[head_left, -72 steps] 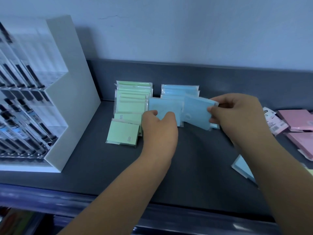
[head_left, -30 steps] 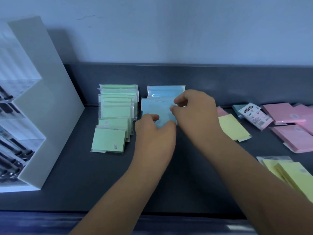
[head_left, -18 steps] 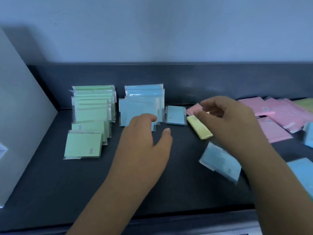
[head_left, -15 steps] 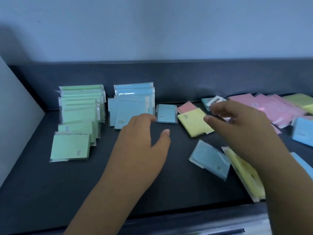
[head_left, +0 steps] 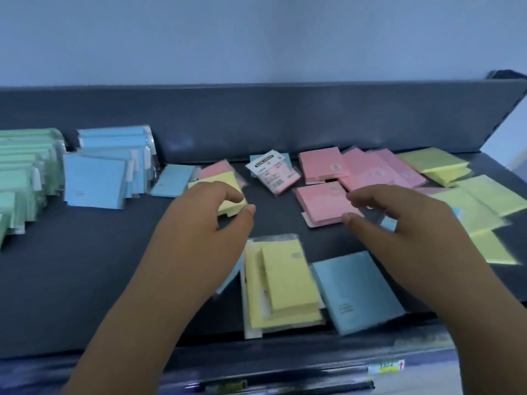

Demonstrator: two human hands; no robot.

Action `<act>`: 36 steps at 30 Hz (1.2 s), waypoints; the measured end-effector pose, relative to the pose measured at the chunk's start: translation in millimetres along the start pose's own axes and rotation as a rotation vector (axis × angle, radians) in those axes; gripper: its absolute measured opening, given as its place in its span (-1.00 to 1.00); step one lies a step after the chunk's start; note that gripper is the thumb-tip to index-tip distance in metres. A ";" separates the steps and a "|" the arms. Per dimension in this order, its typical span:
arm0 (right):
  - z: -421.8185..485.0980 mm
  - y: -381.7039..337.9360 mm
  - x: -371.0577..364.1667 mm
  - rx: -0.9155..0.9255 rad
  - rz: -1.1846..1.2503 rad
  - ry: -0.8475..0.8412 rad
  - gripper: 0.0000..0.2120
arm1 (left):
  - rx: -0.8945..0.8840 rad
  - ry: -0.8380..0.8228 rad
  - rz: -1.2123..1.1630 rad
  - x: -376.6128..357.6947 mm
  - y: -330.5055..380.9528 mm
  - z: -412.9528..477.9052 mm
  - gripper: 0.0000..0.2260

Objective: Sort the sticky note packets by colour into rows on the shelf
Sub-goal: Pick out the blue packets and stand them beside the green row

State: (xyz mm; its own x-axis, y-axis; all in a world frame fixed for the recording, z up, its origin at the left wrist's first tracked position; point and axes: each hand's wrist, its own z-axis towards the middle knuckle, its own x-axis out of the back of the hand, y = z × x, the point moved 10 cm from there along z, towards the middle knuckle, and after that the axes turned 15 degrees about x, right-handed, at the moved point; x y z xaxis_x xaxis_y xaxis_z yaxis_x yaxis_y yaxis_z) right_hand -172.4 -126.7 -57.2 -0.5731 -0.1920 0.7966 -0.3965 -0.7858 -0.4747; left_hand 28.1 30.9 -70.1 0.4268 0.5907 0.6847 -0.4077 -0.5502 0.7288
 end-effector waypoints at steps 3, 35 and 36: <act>-4.1 11.3 5.6 0.046 0.019 -0.051 -0.72 | 0.032 0.008 0.023 -10.5 19.0 4.4 -0.87; 45.5 23.5 36.0 0.185 0.272 0.015 -0.39 | 0.146 -0.063 -0.555 -63.0 144.2 37.1 -0.78; 46.8 22.1 35.8 0.172 0.337 0.036 -0.38 | 0.244 -0.142 -0.685 -69.9 139.7 28.8 -0.79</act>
State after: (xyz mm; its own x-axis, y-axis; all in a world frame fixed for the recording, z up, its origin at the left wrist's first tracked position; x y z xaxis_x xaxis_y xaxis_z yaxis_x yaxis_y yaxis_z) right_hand -168.1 -178.5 -21.6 -0.6767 -0.4384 0.5915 -0.0570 -0.7697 -0.6358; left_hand -35.4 -104.2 -16.0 0.6284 0.7758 0.0578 0.1719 -0.2109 0.9623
